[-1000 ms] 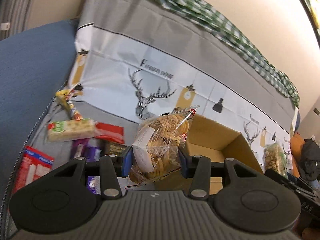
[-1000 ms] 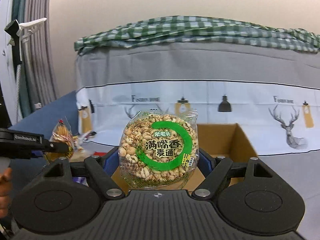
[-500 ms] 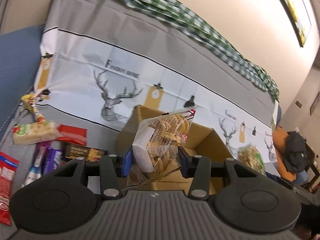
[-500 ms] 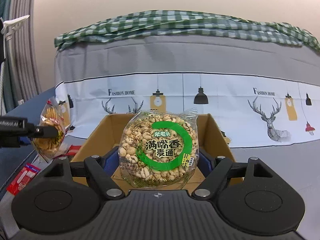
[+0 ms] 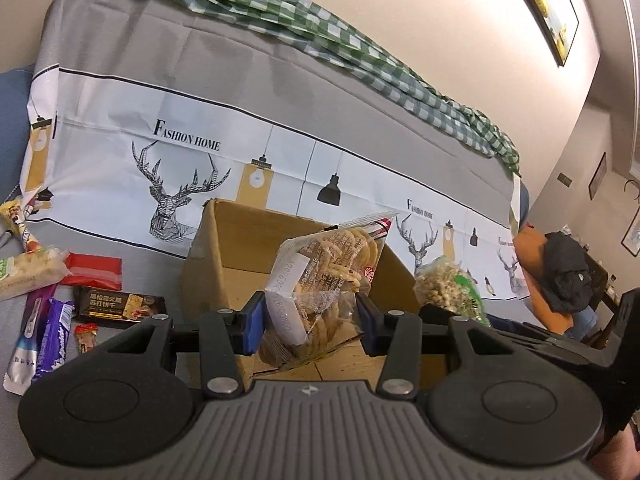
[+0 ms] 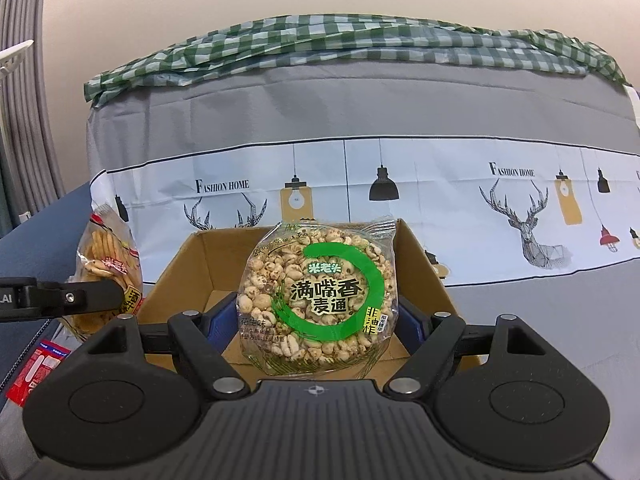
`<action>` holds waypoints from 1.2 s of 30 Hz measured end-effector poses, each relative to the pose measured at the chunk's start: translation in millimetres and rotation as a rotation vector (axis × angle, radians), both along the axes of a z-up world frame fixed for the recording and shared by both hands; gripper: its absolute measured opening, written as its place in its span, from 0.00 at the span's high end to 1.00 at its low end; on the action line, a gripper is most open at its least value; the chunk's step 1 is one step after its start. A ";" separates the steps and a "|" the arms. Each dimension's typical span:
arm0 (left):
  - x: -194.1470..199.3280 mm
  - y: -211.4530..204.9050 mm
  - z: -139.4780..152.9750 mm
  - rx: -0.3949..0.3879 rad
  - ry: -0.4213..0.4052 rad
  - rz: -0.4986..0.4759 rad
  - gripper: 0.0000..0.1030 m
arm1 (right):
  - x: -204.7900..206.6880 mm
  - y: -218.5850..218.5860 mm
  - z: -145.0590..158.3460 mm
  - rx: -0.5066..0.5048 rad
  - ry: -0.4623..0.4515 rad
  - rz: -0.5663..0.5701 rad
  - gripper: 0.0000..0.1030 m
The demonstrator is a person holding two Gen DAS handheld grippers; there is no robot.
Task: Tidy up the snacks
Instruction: 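Carry the grain cake and cracker bag over the cardboard box, then lower both snacks into the box and open both grippers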
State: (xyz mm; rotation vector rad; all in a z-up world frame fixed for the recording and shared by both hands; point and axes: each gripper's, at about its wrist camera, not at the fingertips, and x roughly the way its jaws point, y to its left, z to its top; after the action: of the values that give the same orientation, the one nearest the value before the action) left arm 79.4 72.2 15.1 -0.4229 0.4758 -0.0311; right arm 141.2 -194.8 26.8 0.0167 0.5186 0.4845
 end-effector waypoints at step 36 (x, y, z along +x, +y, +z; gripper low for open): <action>3.6 -30.6 -6.7 0.073 -0.012 -0.106 0.51 | -0.9 6.8 0.0 -0.008 -0.003 0.007 0.22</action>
State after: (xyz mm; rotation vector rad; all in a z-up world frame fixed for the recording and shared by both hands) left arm 83.0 41.6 8.3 -0.3259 0.4861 -0.1178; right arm 140.3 -188.0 26.8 0.0063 0.5180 0.4894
